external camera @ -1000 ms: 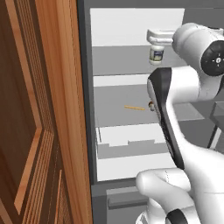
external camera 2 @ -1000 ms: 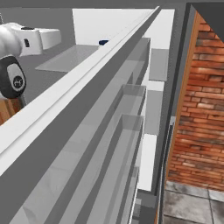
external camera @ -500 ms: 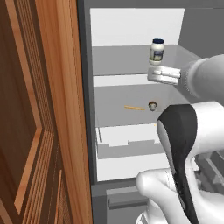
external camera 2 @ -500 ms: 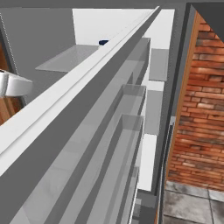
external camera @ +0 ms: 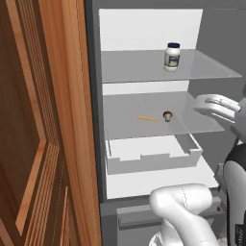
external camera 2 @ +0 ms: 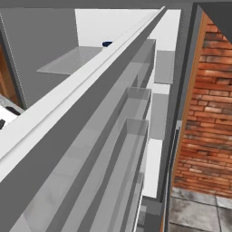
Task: Place the mayonnaise and mayonnaise from the counter to the top shelf of the fridge. If the existing items in the fridge are on the top shelf, move them to other shelves.
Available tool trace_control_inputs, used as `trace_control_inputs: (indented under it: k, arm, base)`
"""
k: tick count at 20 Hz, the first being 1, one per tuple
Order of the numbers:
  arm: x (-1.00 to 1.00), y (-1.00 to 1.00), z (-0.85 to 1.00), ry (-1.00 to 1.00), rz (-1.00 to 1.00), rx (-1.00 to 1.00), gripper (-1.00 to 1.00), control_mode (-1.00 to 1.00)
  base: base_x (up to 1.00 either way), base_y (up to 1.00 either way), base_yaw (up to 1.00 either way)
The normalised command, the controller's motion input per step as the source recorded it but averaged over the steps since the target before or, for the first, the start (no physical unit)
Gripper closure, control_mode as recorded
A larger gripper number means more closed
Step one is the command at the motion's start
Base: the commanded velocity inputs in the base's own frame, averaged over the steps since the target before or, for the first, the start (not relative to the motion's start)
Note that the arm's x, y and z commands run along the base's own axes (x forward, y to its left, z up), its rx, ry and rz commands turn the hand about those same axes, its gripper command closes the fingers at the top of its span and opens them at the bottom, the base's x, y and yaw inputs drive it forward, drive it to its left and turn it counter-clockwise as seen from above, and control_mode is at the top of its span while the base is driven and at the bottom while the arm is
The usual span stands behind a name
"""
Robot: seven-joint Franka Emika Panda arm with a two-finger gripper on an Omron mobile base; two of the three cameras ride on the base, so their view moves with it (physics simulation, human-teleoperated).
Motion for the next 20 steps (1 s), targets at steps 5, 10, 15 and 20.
trace_control_inputs:
  k: [5, 10, 15, 20]
  arm:
    - [0.0, 0.0, -0.03, -0.04, 0.0, 0.0, -1.0, -1.0]
    - [0.0, 0.0, -0.15, -0.06, 0.01, -0.01, -1.0, -1.0]
    - [0.0, 0.0, 0.0, 0.0, 0.01, 0.0, -1.0, -1.0]
    - [0.0, 0.0, 0.0, 0.0, 0.0, 0.0, -1.0, 1.0]
  base:
    - [0.0, 0.0, 0.0]
    - [0.0, 0.0, 0.0]
    - [0.0, 0.0, 0.0]
    - [-0.49, 0.0, 0.14]
